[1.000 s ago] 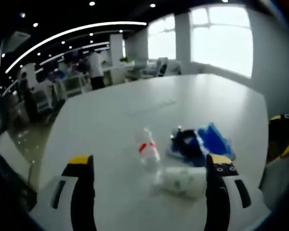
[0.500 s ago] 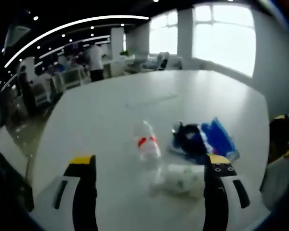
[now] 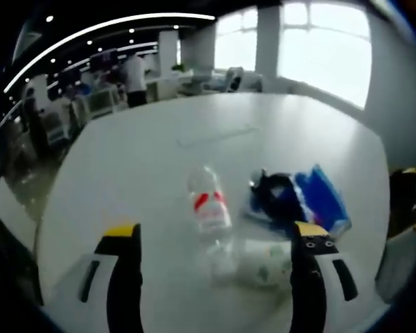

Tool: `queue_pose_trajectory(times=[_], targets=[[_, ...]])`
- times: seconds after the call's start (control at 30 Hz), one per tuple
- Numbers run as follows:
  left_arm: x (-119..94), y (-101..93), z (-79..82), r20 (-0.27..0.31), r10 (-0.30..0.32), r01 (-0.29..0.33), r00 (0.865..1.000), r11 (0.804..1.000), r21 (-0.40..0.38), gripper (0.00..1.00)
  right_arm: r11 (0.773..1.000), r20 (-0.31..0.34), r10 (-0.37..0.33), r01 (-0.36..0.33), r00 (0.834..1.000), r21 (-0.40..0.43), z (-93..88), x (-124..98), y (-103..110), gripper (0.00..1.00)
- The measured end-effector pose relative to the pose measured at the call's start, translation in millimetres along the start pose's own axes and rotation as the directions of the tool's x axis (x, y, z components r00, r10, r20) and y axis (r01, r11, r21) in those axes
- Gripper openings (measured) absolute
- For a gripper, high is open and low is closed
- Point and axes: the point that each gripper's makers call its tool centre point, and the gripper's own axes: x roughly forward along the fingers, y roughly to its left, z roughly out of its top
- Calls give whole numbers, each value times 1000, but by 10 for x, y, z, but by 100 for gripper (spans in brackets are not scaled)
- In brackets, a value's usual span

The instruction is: Arrange the tabletop items into an orderly group along one side of the table until the central work area is clear of visible clutter.

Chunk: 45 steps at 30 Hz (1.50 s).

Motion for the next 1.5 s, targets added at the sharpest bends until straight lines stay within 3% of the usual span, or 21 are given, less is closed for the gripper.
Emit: queue_pose_trajectory(times=[0.87, 1.3, 1.5], targets=[[270, -1, -77, -95, -1, 1, 995, 1000, -6, 78, 1000, -22, 3, -3, 1000, -12, -35, 5, 6, 77], [445, 45, -260, -190, -15, 19, 982, 1000, 20, 77, 1000, -38, 5, -5, 999, -19, -62, 9, 7, 76], [500, 102, -217, -207, -16, 26, 978, 998, 50, 77, 1000, -42, 4, -5, 999, -19, -69, 10, 1, 75]])
